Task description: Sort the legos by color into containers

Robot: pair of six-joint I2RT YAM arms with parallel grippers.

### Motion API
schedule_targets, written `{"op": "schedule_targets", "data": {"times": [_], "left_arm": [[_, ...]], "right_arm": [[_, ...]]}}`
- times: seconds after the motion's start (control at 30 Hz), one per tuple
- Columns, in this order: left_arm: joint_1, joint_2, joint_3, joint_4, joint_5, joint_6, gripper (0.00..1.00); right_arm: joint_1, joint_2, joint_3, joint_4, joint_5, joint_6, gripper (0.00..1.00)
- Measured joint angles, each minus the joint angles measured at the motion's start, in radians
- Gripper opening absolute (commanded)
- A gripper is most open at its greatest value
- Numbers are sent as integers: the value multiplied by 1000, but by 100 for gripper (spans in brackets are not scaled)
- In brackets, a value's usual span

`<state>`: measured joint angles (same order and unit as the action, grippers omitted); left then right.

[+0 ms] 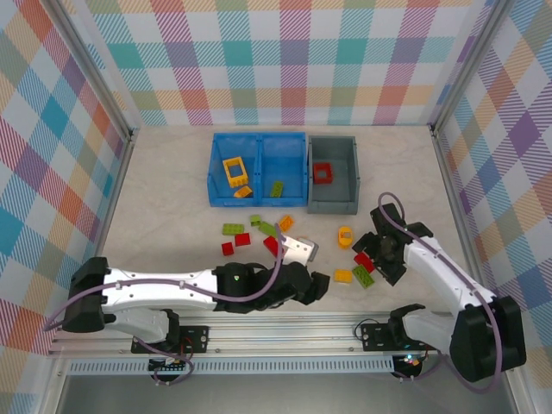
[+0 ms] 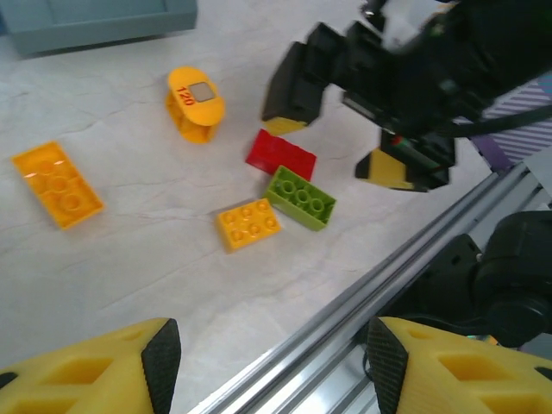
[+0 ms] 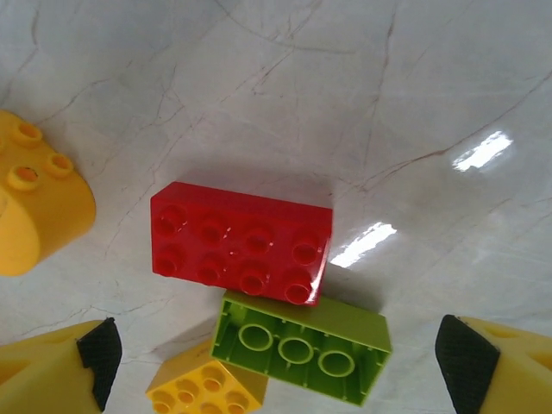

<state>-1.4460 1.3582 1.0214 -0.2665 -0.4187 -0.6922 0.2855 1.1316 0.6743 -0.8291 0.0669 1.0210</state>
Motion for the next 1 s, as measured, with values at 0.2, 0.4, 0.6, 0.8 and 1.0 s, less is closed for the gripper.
{"op": "schedule_targets", "data": {"times": [0.2,0.4,0.6,0.8,1.0], "left_arm": [[-21,56,5,44,-21,-4,61],[-21,61,20,60,-37,-4,62],[-23,74,39,59,-48,-5,62],[-23,89,52,48,-69,-15,66],[-28,100,166,-70,-164,-18,70]], "right_arm": [[-23,97,-1,90,-43,0,95],[-43,171,-14,145,-50,-6,86],[-44,234,-16,186,-48,-12,75],[-44,203,-24,179,-42,-13,58],[16,58,46,108,57,-85,55]]}}
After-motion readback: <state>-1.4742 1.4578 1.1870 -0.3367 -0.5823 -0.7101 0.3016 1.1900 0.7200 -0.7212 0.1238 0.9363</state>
